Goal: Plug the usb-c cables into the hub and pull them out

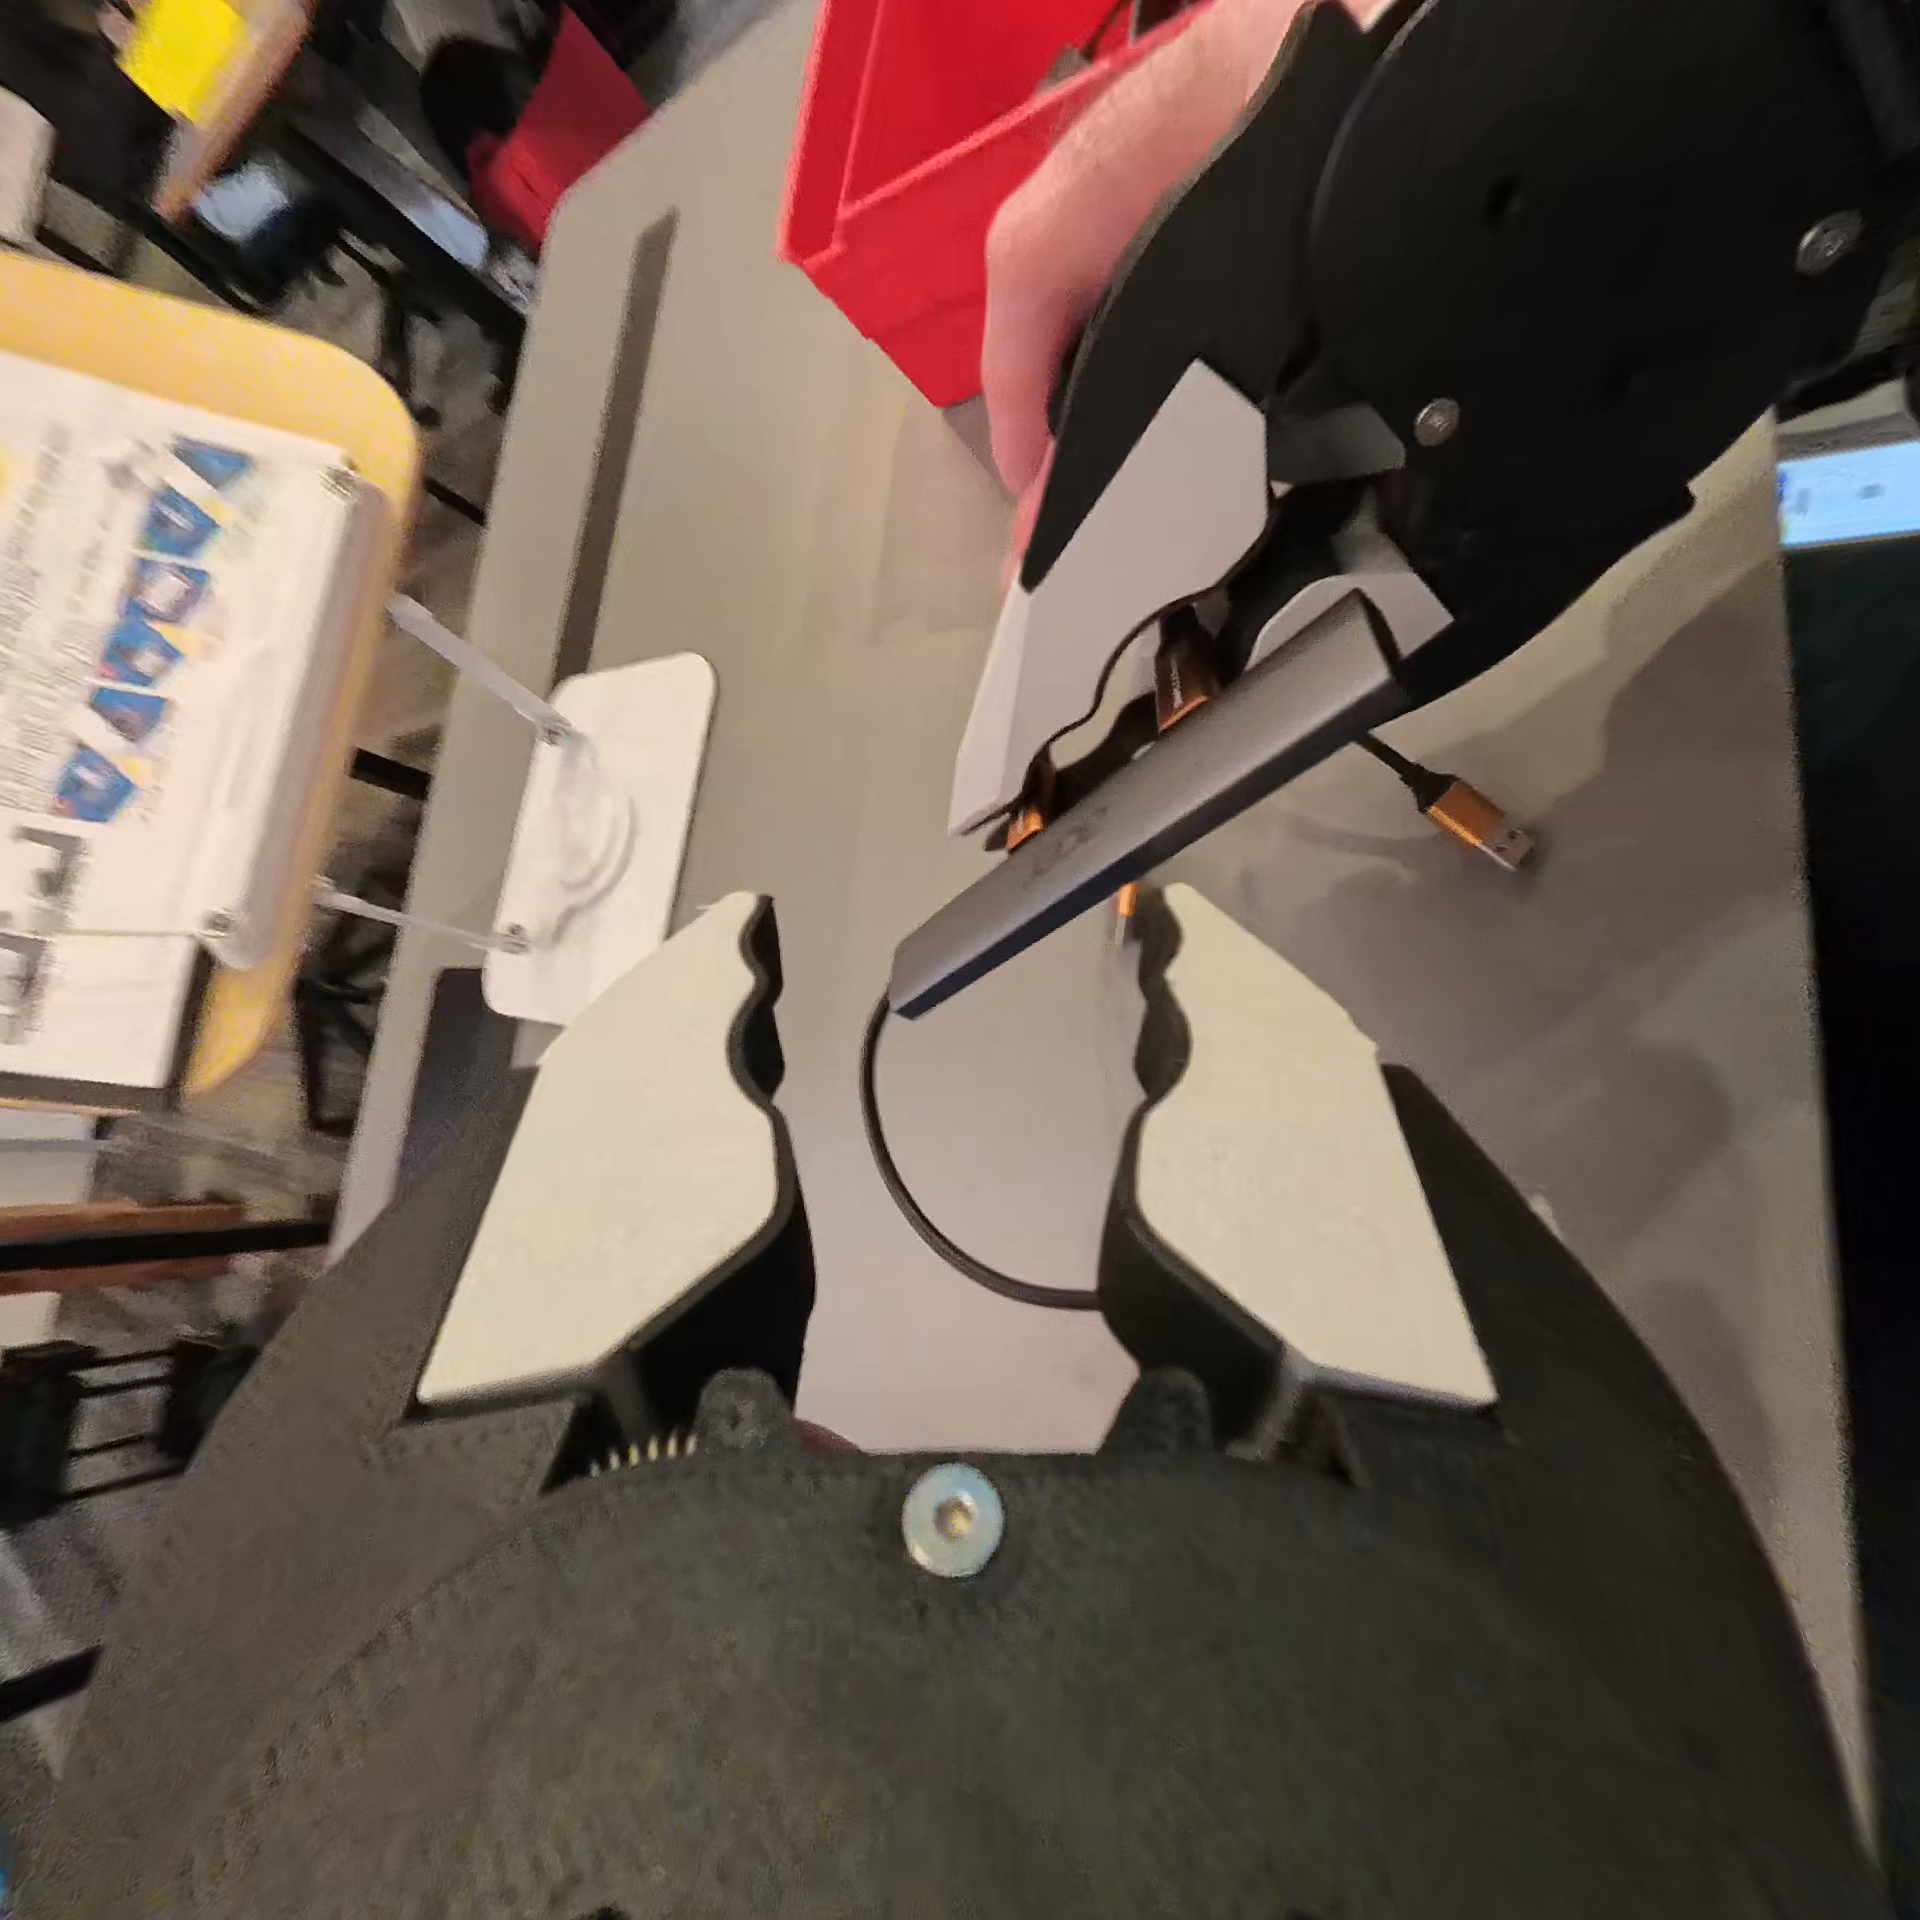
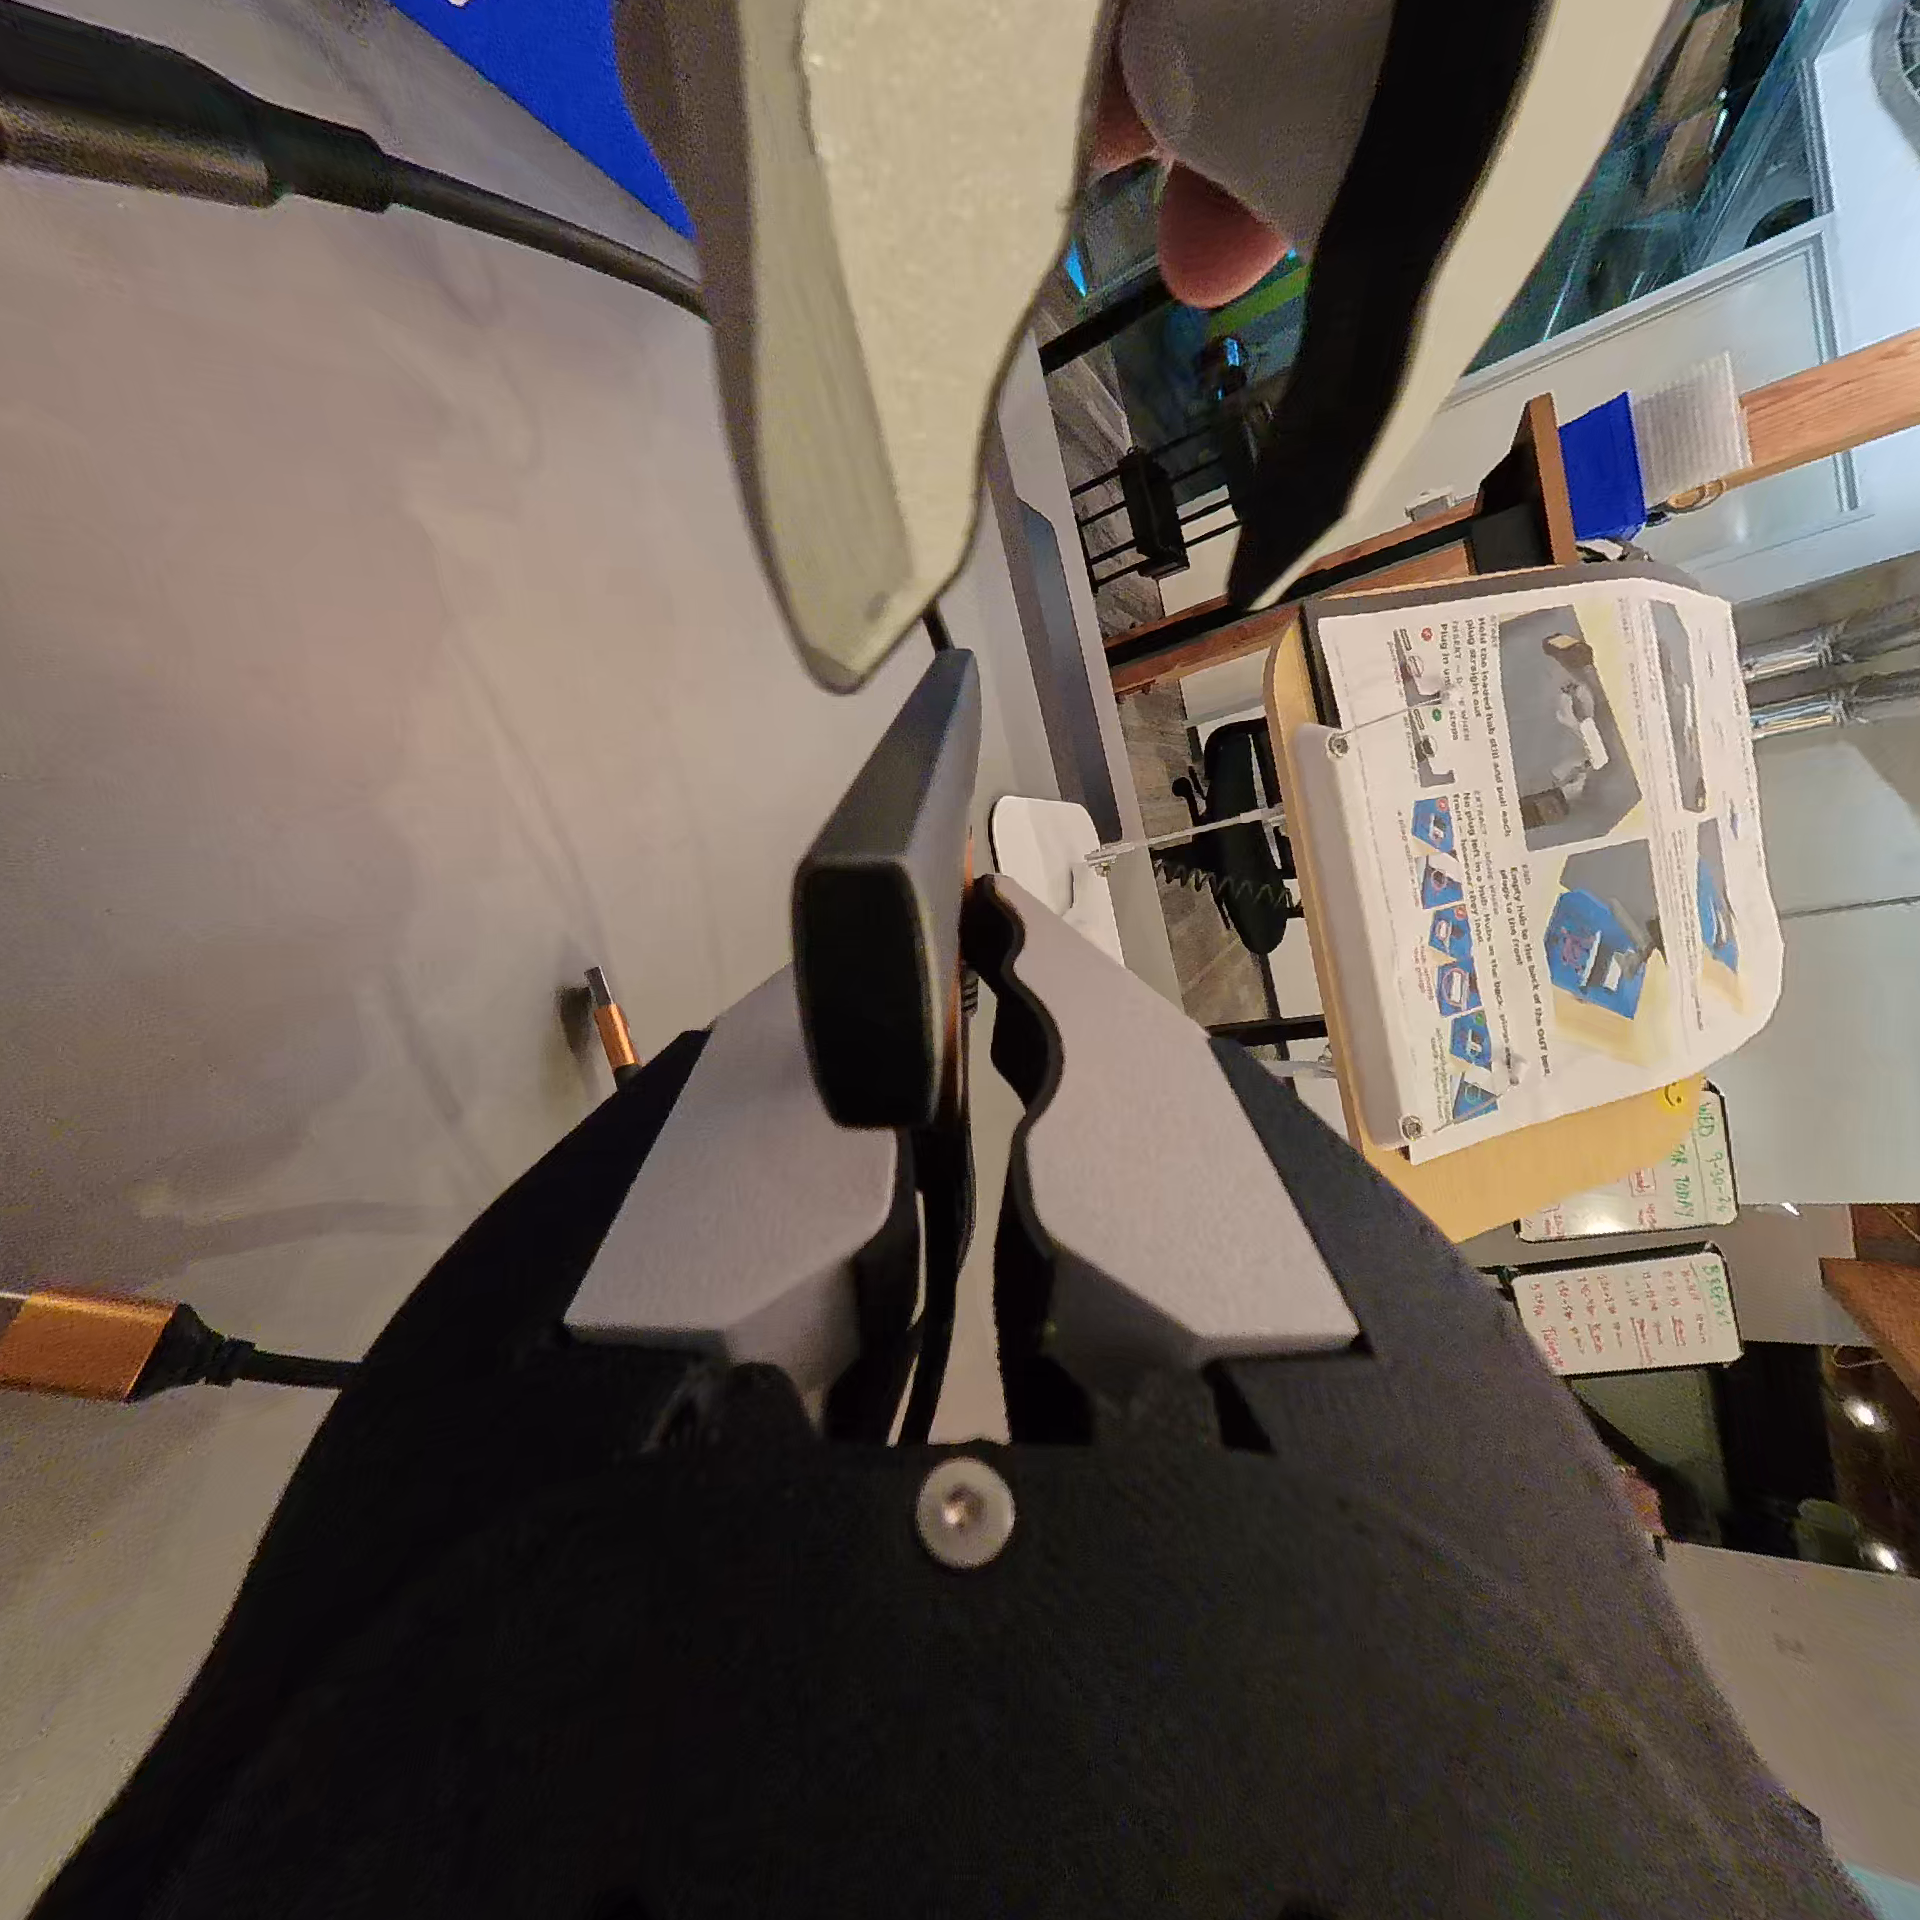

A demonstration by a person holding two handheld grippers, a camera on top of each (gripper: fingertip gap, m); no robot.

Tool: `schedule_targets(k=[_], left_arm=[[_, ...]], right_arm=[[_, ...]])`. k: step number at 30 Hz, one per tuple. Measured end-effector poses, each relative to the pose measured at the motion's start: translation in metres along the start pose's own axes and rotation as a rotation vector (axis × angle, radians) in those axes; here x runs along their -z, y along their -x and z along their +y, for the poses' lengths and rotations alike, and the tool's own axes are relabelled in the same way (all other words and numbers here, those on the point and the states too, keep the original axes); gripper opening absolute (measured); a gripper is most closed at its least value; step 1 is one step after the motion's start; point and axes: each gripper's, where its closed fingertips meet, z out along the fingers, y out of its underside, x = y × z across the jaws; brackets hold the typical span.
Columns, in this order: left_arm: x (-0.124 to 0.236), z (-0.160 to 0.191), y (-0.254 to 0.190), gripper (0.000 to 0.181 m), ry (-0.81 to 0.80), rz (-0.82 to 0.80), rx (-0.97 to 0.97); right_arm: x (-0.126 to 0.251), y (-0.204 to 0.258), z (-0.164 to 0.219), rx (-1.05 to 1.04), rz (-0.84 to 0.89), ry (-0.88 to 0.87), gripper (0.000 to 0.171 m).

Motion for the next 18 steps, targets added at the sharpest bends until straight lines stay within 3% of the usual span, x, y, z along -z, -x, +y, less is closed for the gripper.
schedule_targets(k=[6,18], left_arm=[[-0.006,0.013,-0.012,0.073,0.080,0.068,-0.023],[-0.020,-0.014,-0.028,0.028,-0.091,-0.152,-0.344]], right_arm=[[-0.001,0.003,0.000,-0.012,-0.012,0.006,0.003],[-0.002,0.014,-0.001,-0.089,-0.112,0.004,0.002]])
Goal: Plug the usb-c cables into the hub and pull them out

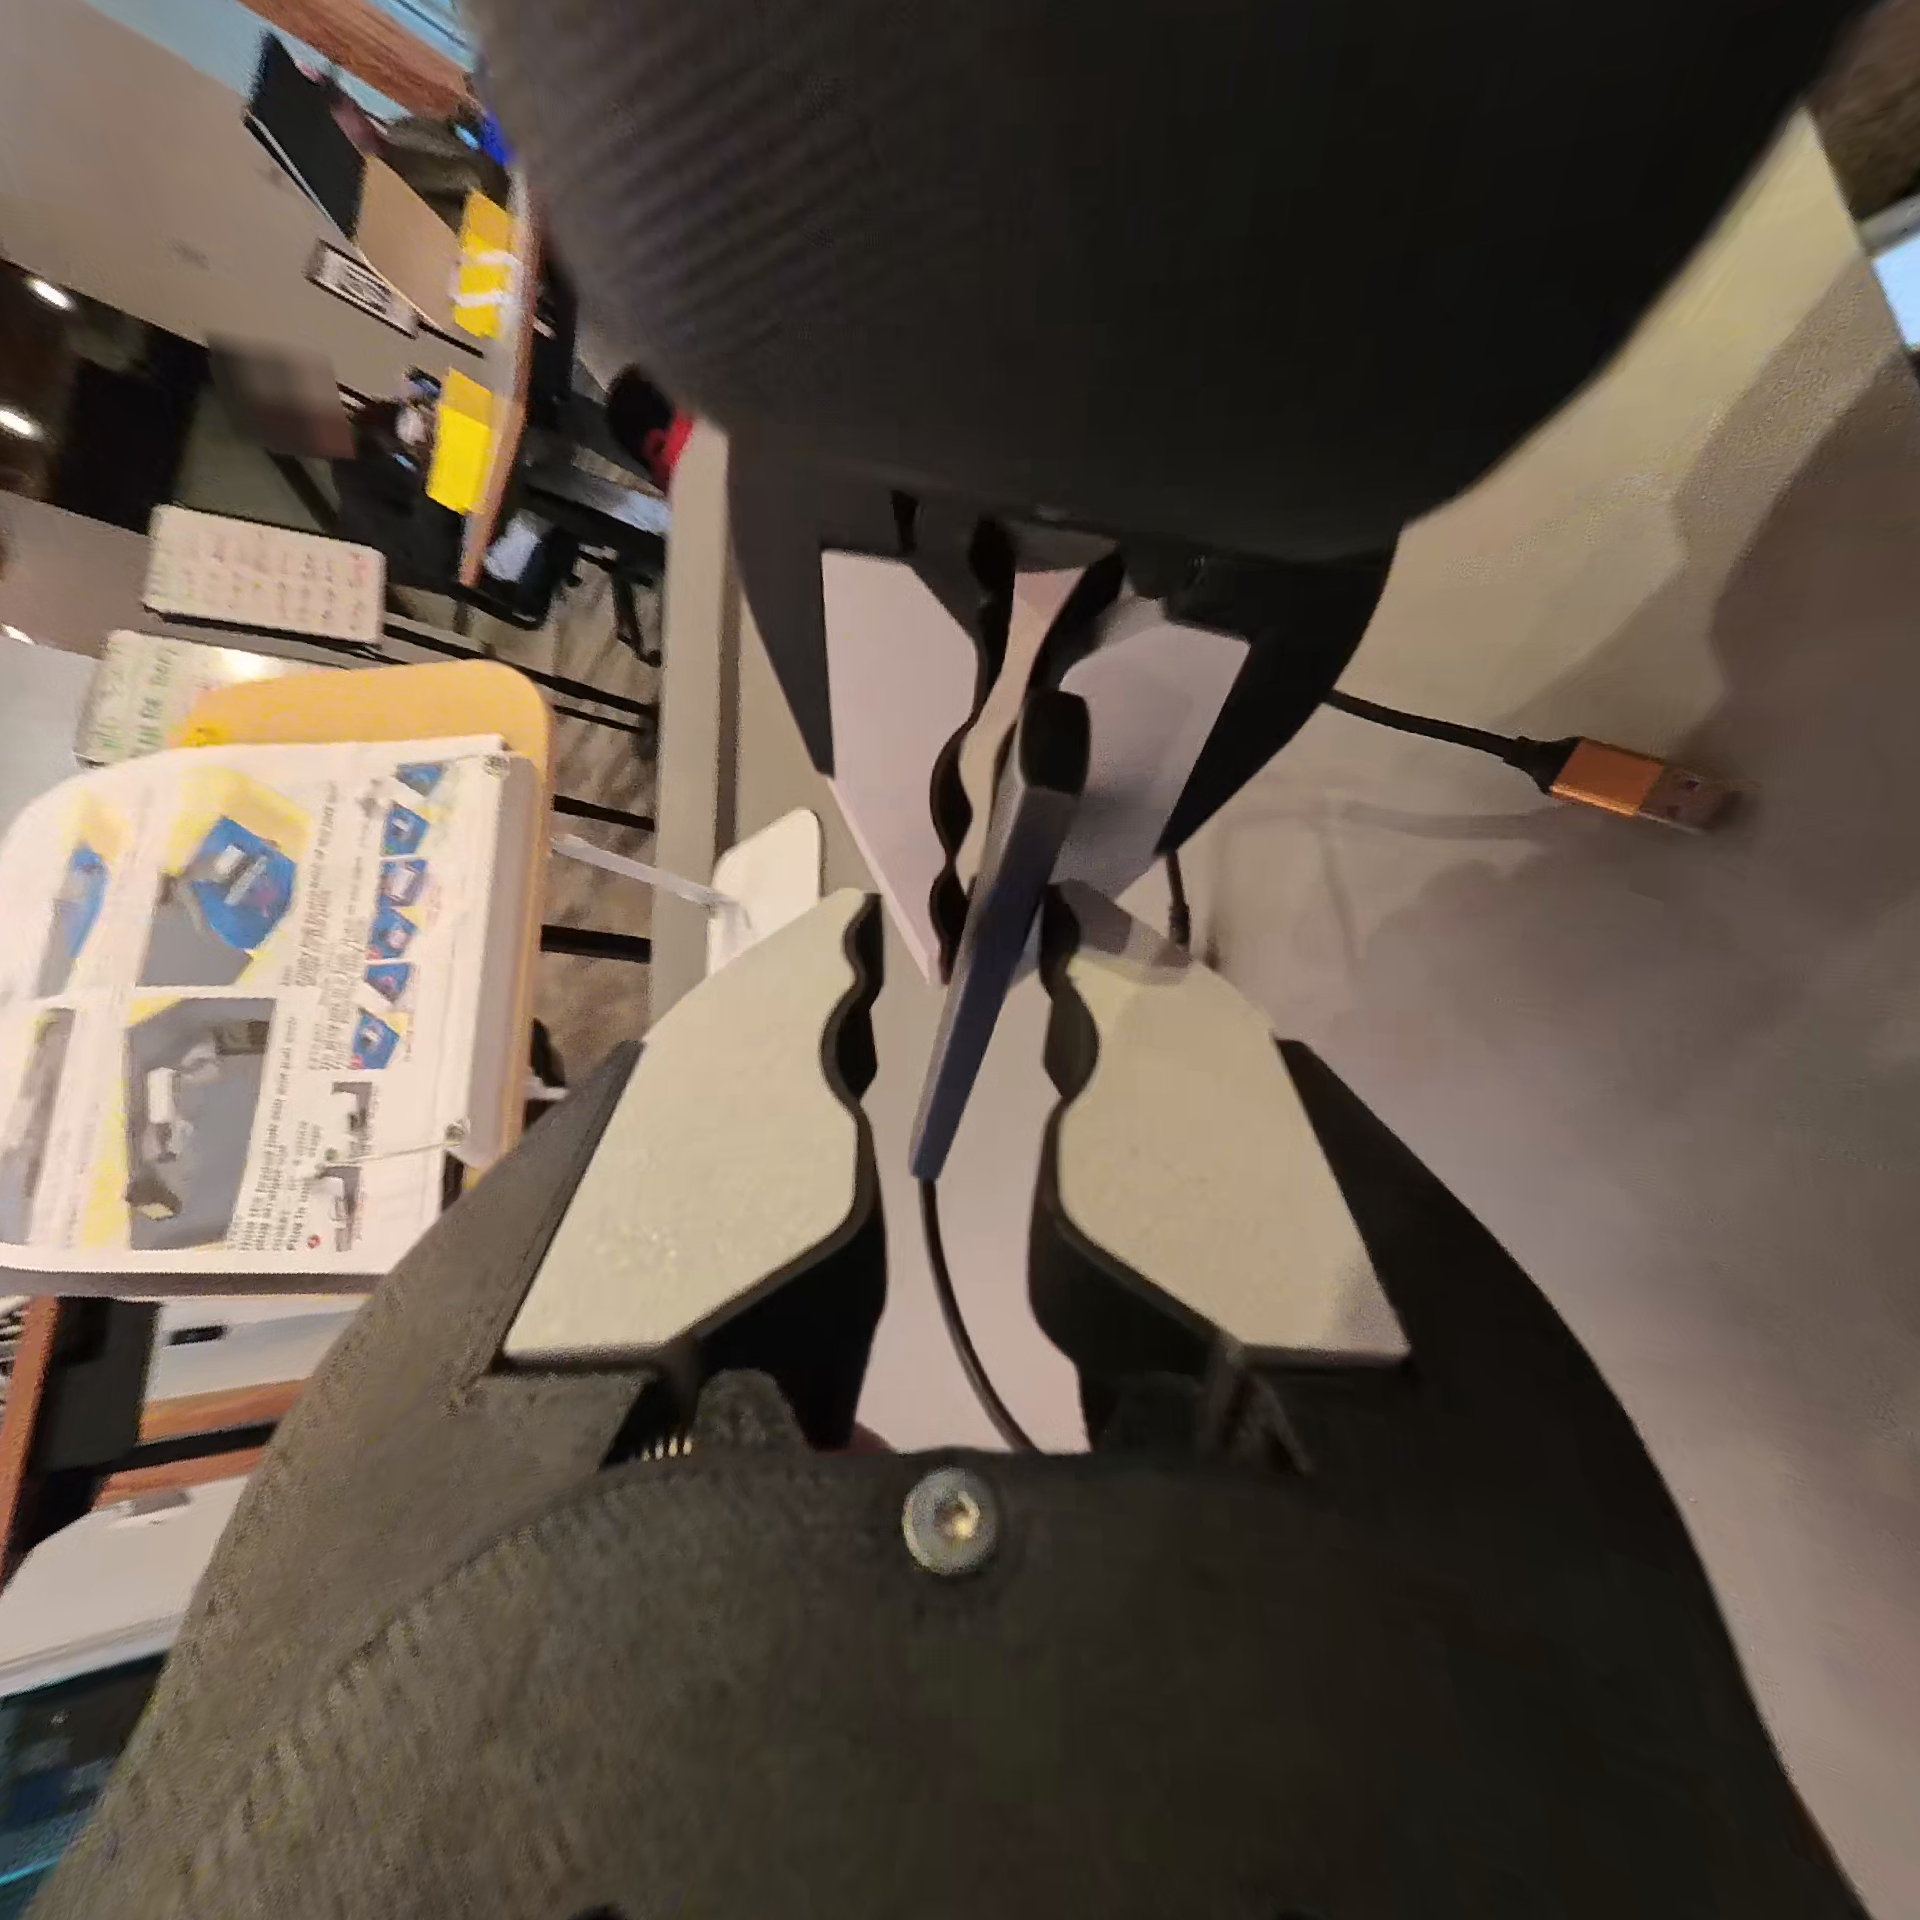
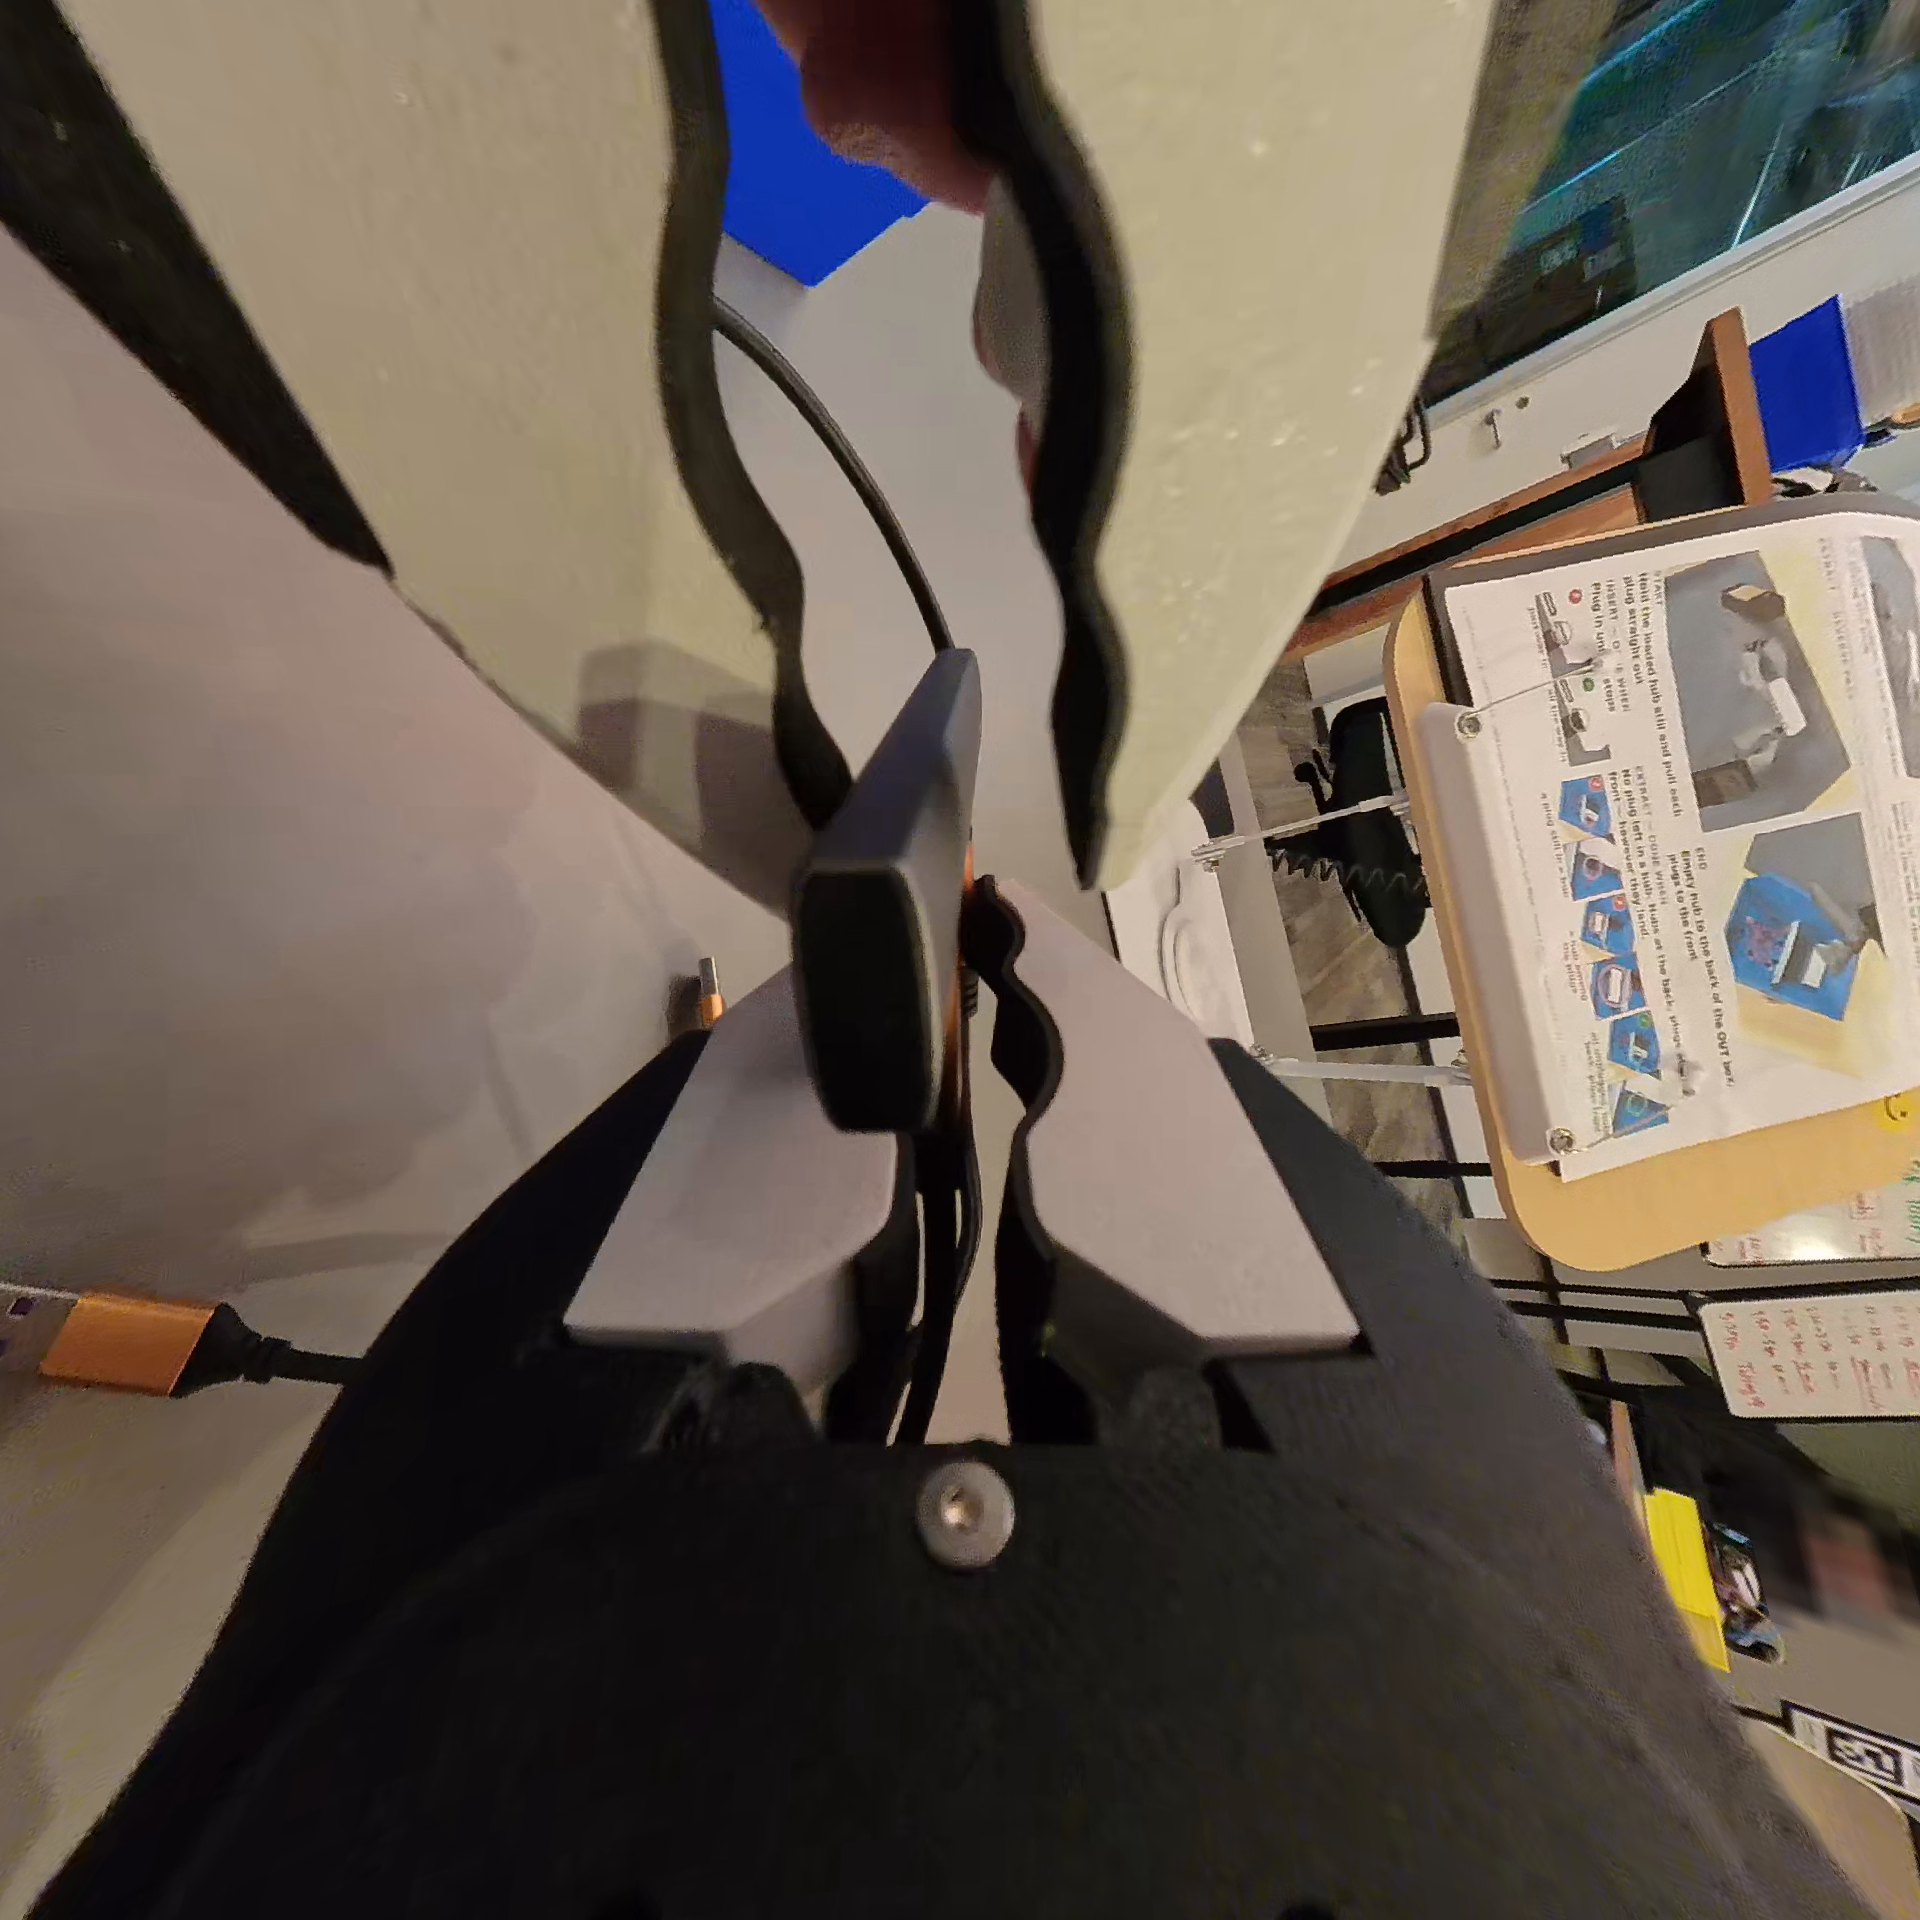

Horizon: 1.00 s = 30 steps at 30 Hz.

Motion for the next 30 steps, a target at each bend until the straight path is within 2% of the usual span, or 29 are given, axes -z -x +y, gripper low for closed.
schedule_targets(k=[4,15,30], left_arm=[[-0.002,-0.003,0.000,0.012,-0.005,-0.059,-0.051],[0.000,-0.006,-0.001,0.010,-0.009,-0.092,-0.089],[0.008,-0.004,0.008,0.010,-0.020,-0.109,-0.084]], right_arm=[[0.002,0.000,-0.001,-0.002,-0.001,-0.003,0.002],[0.006,-0.001,-0.005,0.025,0.002,-0.034,0.006],[0.036,-0.012,-0.016,0.043,0.088,-0.167,0.008]])
